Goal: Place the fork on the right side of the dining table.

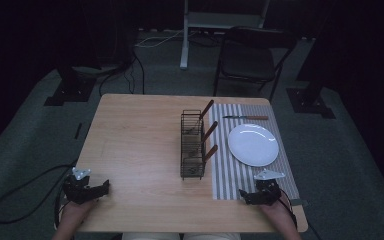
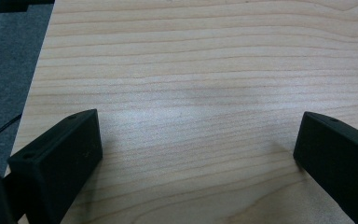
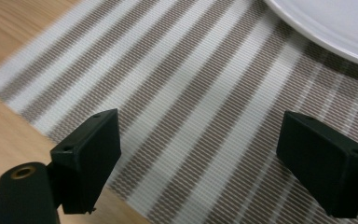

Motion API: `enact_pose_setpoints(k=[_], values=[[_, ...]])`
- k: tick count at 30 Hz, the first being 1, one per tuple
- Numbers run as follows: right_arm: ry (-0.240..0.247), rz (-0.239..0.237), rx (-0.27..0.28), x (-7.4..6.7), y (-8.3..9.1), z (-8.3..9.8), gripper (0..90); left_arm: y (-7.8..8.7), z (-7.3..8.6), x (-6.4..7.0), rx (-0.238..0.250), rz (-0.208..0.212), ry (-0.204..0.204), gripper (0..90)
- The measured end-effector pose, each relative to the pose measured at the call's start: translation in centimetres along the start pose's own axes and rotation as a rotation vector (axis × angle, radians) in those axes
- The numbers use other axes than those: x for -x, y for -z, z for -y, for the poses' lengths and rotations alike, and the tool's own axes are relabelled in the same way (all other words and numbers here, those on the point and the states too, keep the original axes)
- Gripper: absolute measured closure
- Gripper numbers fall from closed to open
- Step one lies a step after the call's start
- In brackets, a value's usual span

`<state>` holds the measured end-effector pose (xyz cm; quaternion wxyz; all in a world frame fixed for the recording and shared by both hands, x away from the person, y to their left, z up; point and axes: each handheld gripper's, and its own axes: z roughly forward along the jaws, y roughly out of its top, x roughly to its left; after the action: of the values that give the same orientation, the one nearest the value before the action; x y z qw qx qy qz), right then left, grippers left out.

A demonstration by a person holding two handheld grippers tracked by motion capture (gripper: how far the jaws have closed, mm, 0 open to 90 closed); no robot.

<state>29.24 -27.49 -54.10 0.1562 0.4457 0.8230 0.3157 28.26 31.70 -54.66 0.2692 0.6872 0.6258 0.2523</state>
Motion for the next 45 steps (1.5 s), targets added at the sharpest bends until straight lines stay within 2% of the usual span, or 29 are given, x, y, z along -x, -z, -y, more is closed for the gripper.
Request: enact_pose_setpoints(k=[5,15,32,45], values=[[-0.006,-0.034,0.01,-0.2,0.0,-1.0,14.4,0.0,0.0,0.0,0.002,-0.001,0.0,1.4],[-0.001,-0.065,0.028,-0.2,-0.5,-2.8,15.2,0.0,0.0,0.0,0.003,-0.001,0.0,1.4],[0.0,-0.078,0.093,0.5,-1.3,-7.4,16.9,0.0,0.0,0.0,0.003,-0.001,0.0,1.4],[0.014,-0.084,0.118,1.0,-1.7,-11.0,17.0,0.0,0.0,0.0,0.003,-0.001,0.0,1.4]])
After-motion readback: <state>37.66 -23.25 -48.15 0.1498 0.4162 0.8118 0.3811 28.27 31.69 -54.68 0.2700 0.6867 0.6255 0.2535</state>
